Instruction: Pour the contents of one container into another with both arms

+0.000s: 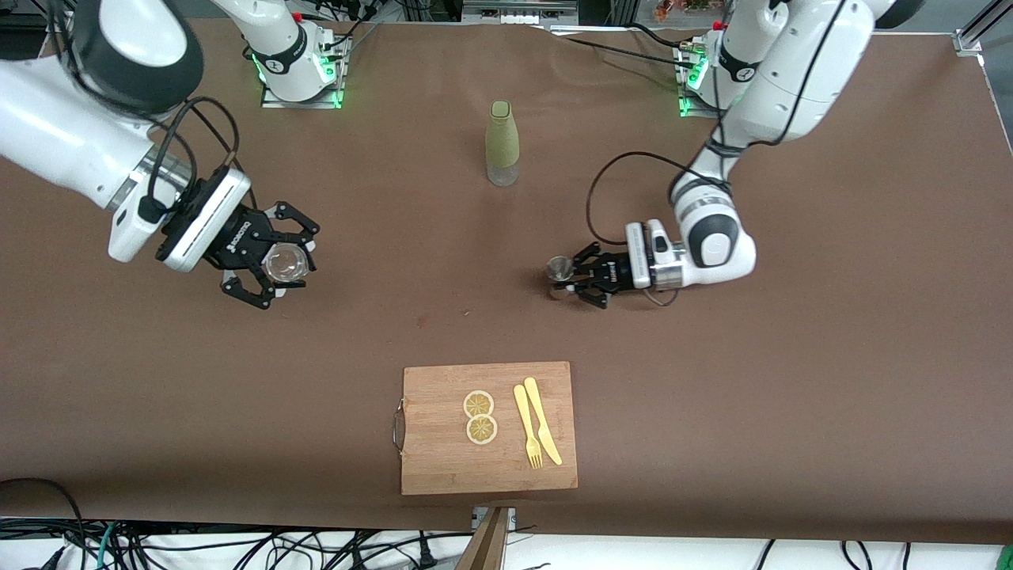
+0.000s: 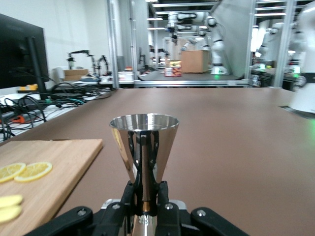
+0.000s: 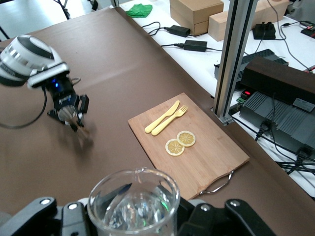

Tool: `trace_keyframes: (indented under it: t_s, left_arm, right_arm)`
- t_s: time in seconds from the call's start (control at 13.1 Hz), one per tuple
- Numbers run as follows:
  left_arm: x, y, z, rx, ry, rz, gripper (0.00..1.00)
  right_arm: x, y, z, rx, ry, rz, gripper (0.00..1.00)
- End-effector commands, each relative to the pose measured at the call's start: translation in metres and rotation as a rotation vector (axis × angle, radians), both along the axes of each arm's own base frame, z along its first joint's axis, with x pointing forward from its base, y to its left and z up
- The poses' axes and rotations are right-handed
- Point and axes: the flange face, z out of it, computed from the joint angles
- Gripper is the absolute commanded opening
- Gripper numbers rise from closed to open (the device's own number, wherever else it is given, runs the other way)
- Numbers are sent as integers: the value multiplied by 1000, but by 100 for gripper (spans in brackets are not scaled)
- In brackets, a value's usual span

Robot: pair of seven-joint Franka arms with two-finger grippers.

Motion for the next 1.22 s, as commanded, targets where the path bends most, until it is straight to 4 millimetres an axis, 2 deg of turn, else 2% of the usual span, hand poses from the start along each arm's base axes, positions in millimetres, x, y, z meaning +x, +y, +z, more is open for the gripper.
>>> trace_keyframes:
  t_s: [0.0, 0.23, 0.38, 0.46, 0.61, 0.92, 1.15]
  left_arm:
    - [-4, 81, 13, 4, -26, -79, 0]
    - [-8, 173, 13, 41, -15, -146, 0]
    - [-18, 225, 17, 43, -8, -181, 0]
    - [-22, 245, 20, 35, -19, -186, 0]
    - [-32, 281, 20, 27, -37, -195, 0]
    - [-58, 343, 17, 19, -68, -204, 0]
    - [-52, 364, 4, -1, -151, -232, 0]
  right_arm:
    - [16, -19, -28, 45, -4, 69, 28]
    - [26, -49, -83, 45, 0, 151, 28]
    - [29, -63, -119, 52, -22, 200, 28]
    - [30, -71, -139, 61, -30, 216, 28]
    - [25, -82, -172, 80, -49, 242, 28]
    - [14, -89, -245, 144, -90, 277, 28]
    - [-1, -102, -301, 179, -123, 289, 28]
